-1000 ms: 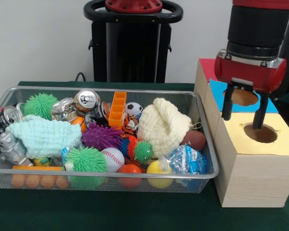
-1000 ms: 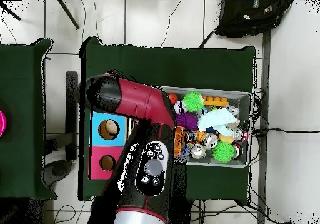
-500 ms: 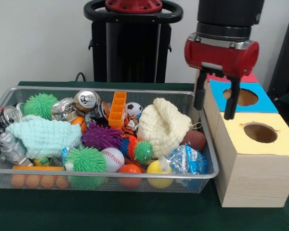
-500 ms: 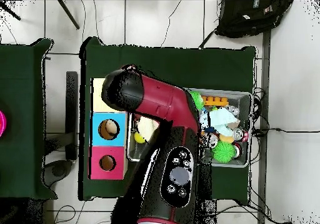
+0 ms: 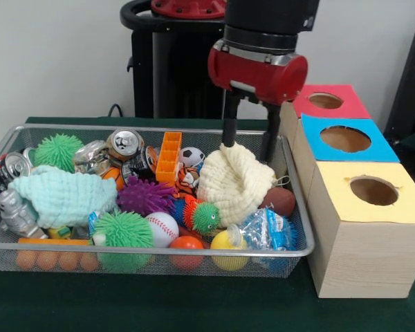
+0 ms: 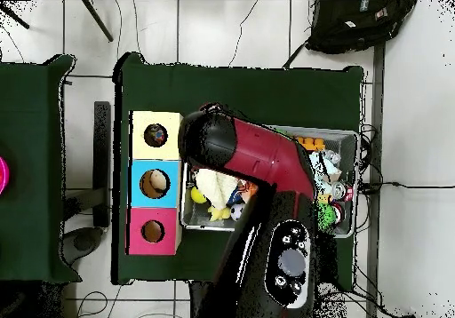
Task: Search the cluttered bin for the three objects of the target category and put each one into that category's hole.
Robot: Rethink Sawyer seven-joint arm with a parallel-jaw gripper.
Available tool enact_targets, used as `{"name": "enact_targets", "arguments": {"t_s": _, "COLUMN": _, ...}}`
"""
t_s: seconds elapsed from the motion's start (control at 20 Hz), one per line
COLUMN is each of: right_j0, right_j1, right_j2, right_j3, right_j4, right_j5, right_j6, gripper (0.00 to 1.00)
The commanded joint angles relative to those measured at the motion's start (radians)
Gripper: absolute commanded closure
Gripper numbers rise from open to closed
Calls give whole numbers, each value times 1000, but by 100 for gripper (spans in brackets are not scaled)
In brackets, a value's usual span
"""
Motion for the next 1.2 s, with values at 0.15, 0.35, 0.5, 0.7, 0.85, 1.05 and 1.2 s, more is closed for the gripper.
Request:
{"name": "enact_targets", "arguments": {"t_s": 0.15, "right_j0": -111, "right_j1": -4, "right_j2": 166, "right_j3": 109, "right_j4": -120, "right_j5": 22, "right_j6": -171, "gripper": 0}}
{"name": "enact_targets", "arguments": {"t_s": 0.35, "right_j0": -154, "right_j1": -11, "right_j2": 211, "right_j3": 102, "right_j4": -168, "right_j5": 44, "right_j6": -209, "gripper": 0}}
{"name": "enact_targets", "arguments": {"t_s": 0.5, "right_j0": -165, "right_j1": -58, "right_j2": 217, "right_j3": 125, "right_j4": -200, "right_j5": 81, "right_j6": -208, "gripper": 0}}
{"name": "enact_targets", "arguments": {"t_s": 0.7, "right_j0": -204, "right_j1": -82, "right_j2": 245, "right_j3": 147, "right_j4": -245, "right_j5": 79, "right_j6": -219, "gripper": 0}}
{"name": "enact_targets", "arguments": {"t_s": 0.85, "right_j0": -232, "right_j1": -76, "right_j2": 270, "right_j3": 145, "right_j4": -277, "right_j5": 72, "right_j6": -228, "gripper": 0}}
{"name": "enact_targets", "arguments": {"t_s": 1.05, "right_j0": -274, "right_j1": -69, "right_j2": 315, "right_j3": 122, "right_j4": -308, "right_j5": 91, "right_j6": -255, "gripper": 0}}
{"name": "enact_targets", "arguments": {"t_s": 1.2, "right_j0": -309, "right_j1": -71, "right_j2": 344, "right_j3": 126, "right_j4": -334, "right_j5": 101, "right_j6": -270, "gripper": 0}}
